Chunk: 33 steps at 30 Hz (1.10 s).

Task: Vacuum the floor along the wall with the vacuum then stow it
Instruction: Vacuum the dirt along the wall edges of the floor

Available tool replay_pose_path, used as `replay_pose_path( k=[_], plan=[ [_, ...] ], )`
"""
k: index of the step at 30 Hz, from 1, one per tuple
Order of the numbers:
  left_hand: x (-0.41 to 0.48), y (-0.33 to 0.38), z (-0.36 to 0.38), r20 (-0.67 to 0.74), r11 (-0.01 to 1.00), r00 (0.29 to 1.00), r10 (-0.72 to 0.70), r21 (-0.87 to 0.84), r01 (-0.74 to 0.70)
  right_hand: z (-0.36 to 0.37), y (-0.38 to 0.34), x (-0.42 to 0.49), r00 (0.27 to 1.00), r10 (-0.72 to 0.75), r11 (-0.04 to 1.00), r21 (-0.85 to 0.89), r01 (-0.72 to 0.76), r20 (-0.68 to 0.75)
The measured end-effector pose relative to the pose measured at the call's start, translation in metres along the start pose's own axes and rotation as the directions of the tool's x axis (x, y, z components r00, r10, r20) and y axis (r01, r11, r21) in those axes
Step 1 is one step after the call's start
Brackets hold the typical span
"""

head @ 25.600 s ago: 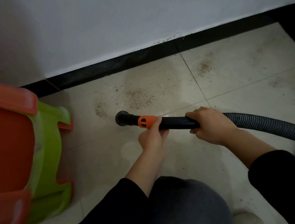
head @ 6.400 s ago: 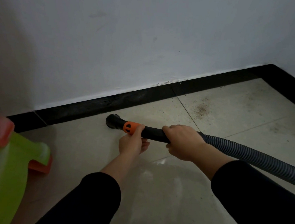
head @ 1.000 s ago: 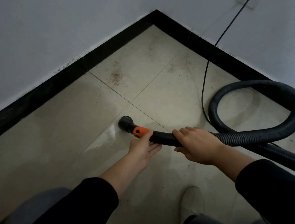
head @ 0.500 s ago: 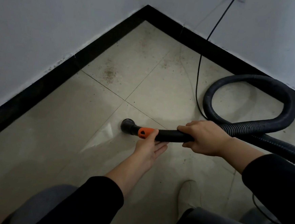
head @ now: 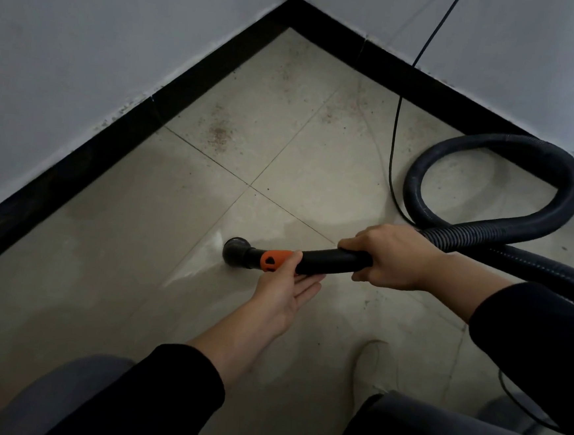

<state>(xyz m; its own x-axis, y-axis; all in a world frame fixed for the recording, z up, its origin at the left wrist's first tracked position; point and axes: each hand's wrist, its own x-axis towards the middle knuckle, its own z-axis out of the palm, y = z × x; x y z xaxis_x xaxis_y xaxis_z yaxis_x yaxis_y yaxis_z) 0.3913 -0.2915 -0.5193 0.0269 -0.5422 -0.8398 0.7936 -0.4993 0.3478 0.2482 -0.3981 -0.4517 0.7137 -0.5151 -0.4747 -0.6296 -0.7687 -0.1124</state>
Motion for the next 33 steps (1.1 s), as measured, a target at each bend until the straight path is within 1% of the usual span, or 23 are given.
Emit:
replay_pose_path(
  k=[6, 22, 29, 33],
  plan=[
    [-0.007, 0.001, -0.012, -0.036, 0.999, 0.999, -0.004, -0.044, 0.003, -0.007, -0.013, 0.009, 0.999, -0.02, 1.0, 0.014, 0.02, 0.051],
    [-0.024, 0.009, -0.044, -0.125, 0.989, 0.992, -0.014, -0.149, -0.005, -0.008, -0.045, 0.037, 0.988, -0.103, 0.993, 0.065, 0.096, 0.117],
    [-0.027, 0.012, -0.057, -0.159, 0.988, 0.987, -0.008, -0.155, -0.017, -0.008, -0.059, 0.043, 0.984, -0.114, 0.991, 0.086, 0.102, 0.137],
    [-0.021, 0.02, -0.061, -0.142, 0.99, 0.989, 0.035, -0.13, -0.053, -0.01, -0.062, 0.048, 0.989, -0.1, 0.993, 0.074, 0.092, 0.112]
  ],
)
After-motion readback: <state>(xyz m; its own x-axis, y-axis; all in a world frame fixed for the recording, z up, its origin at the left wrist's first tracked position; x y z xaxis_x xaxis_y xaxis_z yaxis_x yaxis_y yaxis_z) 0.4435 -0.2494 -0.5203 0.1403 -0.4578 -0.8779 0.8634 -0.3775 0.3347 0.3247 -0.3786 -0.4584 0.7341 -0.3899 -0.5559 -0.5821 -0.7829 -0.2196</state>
